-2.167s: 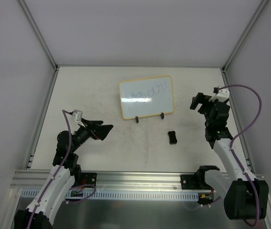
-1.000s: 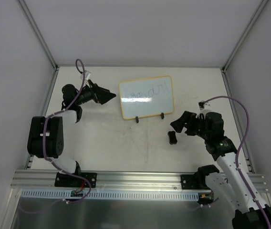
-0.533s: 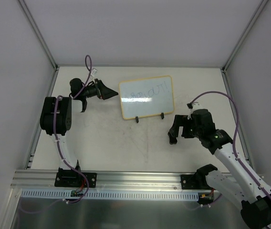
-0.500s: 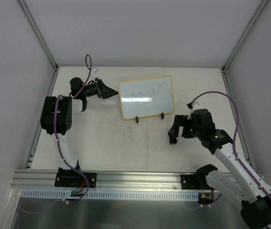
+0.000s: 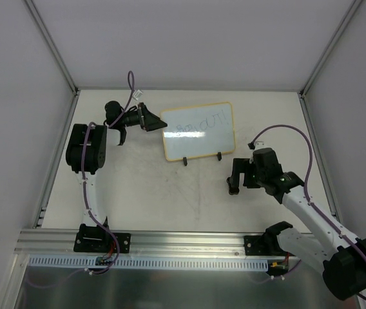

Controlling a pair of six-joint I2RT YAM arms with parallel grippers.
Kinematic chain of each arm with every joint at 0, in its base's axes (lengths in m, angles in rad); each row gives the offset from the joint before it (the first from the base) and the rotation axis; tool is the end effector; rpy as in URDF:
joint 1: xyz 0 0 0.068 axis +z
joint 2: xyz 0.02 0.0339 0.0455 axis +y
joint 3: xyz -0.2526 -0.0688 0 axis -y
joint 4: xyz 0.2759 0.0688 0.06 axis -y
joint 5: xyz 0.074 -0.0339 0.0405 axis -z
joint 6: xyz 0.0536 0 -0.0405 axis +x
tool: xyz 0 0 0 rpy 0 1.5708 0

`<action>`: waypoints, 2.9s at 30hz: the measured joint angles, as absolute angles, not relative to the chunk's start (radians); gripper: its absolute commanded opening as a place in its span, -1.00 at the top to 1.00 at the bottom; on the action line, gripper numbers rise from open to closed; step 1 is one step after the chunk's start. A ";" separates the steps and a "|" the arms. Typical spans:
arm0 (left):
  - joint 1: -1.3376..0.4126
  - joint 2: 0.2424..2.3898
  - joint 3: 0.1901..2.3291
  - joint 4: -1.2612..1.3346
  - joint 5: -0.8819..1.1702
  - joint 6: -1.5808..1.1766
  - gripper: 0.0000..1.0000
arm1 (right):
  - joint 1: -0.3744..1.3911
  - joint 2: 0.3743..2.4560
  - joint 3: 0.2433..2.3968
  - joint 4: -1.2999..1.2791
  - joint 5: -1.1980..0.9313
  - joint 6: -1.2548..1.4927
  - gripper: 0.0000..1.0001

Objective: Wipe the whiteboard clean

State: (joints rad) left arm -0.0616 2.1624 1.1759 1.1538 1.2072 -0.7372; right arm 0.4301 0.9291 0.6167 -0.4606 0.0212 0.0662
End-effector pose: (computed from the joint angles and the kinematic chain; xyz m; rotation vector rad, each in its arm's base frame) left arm 0.4509 -0.0780 0.1416 0.5792 1.6046 -1.4479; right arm 0.2196 0.0995 0.1991 -0.4156 2.3172 0.2195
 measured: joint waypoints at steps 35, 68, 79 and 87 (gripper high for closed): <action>-0.125 2.288 1.242 1.275 1.229 -0.863 0.21 | 0.509 1.261 0.653 -0.375 0.128 0.081 -0.61; -0.125 2.300 1.262 1.304 1.275 -0.977 1.00 | 0.591 1.399 0.696 -0.301 0.206 0.130 0.12; -0.125 2.304 1.267 1.304 1.279 -0.981 1.00 | 0.596 1.390 0.696 -0.298 0.220 0.148 0.95; -0.126 2.304 1.267 1.304 1.279 -0.979 1.00 | 0.597 1.391 0.696 -0.302 0.216 0.152 0.08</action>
State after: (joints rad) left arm -0.1257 2.3039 1.2675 1.3045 1.2793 -0.9791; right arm 0.5968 1.3911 0.6956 -0.3023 0.2157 0.1524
